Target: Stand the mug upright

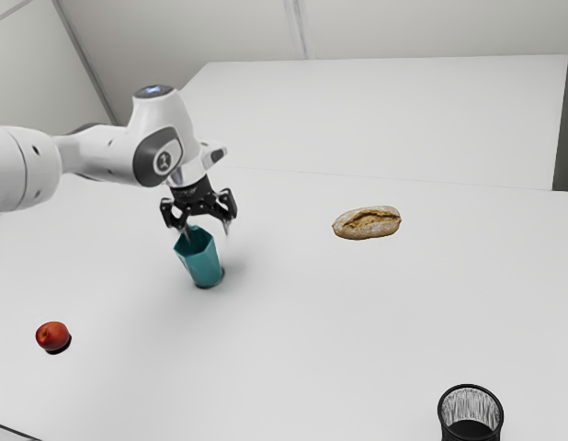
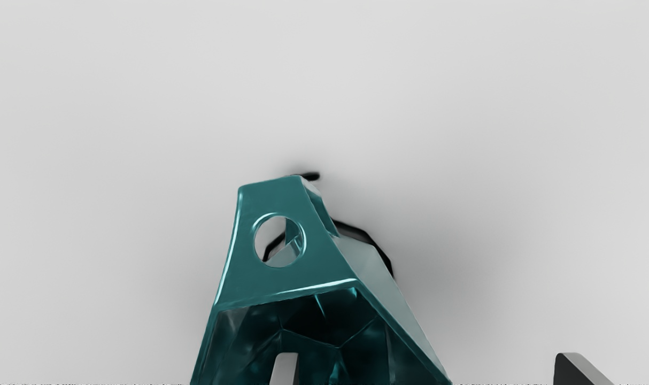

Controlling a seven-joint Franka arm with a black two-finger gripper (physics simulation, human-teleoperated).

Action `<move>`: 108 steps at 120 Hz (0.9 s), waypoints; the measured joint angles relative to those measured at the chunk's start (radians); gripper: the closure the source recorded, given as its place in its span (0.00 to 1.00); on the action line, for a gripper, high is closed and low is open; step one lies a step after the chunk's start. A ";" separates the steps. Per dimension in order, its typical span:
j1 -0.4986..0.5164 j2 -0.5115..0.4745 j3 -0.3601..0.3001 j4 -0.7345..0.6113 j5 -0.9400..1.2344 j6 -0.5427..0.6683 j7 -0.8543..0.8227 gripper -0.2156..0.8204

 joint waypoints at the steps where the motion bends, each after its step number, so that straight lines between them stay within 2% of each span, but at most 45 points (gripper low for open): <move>1: 0.000 -0.002 0.000 0.001 0.000 -0.001 0.000 0.30; 34: -0.032 -0.062 0.010 0.035 0.002 -0.040 0.018 0.23; 47: -0.112 -0.096 0.067 0.050 0.003 -0.068 0.040 0.22; 71: -0.169 -0.165 0.126 0.063 0.006 -0.105 0.108 0.21; 108: -0.182 -0.249 0.135 0.109 0.042 -0.215 0.184 0.21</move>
